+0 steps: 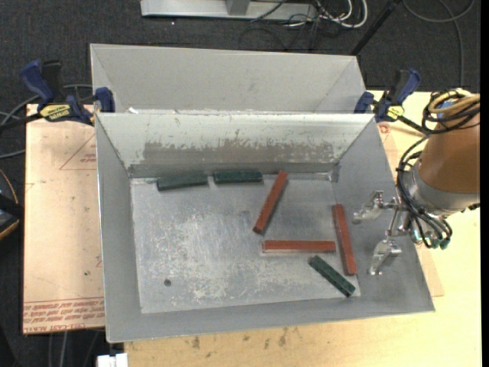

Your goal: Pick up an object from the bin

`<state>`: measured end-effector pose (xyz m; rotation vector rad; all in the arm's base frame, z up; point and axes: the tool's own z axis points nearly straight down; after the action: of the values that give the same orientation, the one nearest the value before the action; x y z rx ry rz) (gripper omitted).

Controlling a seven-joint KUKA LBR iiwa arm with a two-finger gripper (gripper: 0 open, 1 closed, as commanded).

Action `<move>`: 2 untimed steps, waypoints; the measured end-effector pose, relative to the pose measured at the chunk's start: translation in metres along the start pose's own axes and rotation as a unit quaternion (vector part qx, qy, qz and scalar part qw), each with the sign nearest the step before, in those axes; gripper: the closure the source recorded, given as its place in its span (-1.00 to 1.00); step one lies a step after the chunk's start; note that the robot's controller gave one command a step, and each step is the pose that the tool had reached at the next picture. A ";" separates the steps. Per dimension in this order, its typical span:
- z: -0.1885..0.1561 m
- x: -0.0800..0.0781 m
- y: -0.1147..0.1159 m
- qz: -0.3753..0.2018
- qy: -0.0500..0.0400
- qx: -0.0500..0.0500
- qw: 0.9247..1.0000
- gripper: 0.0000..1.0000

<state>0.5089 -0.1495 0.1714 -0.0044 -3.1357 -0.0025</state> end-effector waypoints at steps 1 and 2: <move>-0.003 -0.002 0.001 -0.001 -0.003 0.001 1.000 -1.00; 0.088 -0.010 0.027 -0.023 -0.016 0.004 1.000 1.00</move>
Offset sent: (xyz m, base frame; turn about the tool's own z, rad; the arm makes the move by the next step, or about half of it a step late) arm 0.0010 0.0287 -0.0959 -0.0464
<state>0.5184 -0.1221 0.0839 0.0682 -3.1678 0.0094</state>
